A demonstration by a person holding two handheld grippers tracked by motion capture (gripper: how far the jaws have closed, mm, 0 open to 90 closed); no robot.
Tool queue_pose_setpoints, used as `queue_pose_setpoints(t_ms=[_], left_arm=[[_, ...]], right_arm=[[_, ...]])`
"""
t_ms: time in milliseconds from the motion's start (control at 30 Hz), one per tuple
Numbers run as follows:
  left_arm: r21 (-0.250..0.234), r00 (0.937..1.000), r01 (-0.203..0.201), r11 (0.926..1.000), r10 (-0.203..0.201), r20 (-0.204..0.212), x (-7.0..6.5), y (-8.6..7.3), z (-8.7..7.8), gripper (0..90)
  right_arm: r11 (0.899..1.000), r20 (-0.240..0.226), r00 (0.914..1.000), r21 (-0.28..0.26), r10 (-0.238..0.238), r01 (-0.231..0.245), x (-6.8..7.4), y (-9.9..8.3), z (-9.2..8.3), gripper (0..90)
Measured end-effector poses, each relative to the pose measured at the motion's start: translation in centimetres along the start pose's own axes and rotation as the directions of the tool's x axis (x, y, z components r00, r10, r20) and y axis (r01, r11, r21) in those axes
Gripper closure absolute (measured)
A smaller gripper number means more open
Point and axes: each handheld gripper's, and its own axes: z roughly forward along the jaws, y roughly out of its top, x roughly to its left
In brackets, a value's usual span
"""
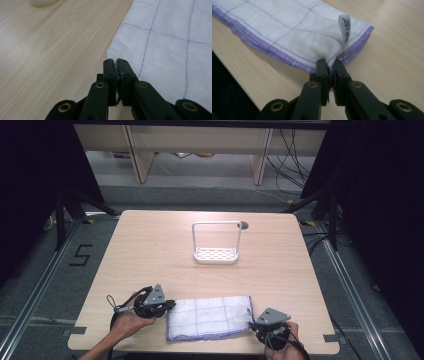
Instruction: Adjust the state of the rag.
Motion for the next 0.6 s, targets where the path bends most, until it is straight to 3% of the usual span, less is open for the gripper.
queue_pose_setpoints(t_ms=[67,200,233,267,300,400,467,500,567,600], left_arm=[[-0.010,1.0000,0.008,0.9999,-0.008,0.006,-0.3,0.0,-0.3,85.6],[-0.052,0.9986,-0.023,0.9984,0.026,0.046,-1.5,0.2,-2.2,85.6],[-0.052,0.9986,-0.023,0.9984,0.026,0.046,-1.5,0.2,-2.2,85.6],[-0.079,0.9981,0.011,0.9968,-0.007,0.061,-2.1,0.3,-2.5,85.7],[-0.091,0.9980,-0.002,0.9958,0.008,0.063,-2.7,0.3,-3.1,85.6],[-0.088,0.9960,-0.029,0.9957,0.036,0.081,-3.4,0.1,-3.3,85.6],[-0.081,0.9956,-0.027,0.9963,0.034,0.088,-3.6,0.0,-3.4,85.6],[-0.081,0.9960,-0.006,0.9967,0.014,0.088,-3.8,-0.2,-3.4,85.6],[-0.095,0.9951,0.003,0.9955,0.007,0.099,-4.1,-0.2,-3.4,85.6],[-0.090,0.9953,-0.012,0.9959,0.020,0.095,-4.1,-0.2,-3.5,85.6]], right_arm=[[1.000,0.007,1.0000,-0.009,-0.003,0.003,-0.7,0.7,0.0,85.9],[1.000,0.015,0.9998,-0.023,-0.009,0.010,-1.8,2.3,0.4,86.0],[1.000,0.015,0.9998,-0.023,-0.009,0.010,-1.8,2.3,0.4,86.0],[1.000,0.009,0.9999,-0.027,-0.015,0.015,-2.5,3.3,0.7,86.0],[0.999,0.006,0.9999,-0.031,-0.010,0.010,-2.7,3.7,0.9,86.0],[1.000,-0.019,0.9997,-0.020,-0.016,0.015,-3.6,5.3,1.9,86.0],[1.000,-0.040,0.9990,-0.024,-0.019,0.018,-4.4,6.4,2.8,86.0],[1.000,-0.043,0.9989,-0.024,-0.020,0.019,-4.8,6.8,3.3,86.0],[1.000,-0.050,0.9987,-0.025,0.004,-0.006,-5.2,7.6,4.5,86.0],[1.000,-0.048,0.9988,-0.023,0.003,-0.004,-5.5,8.1,5.0,86.0]])
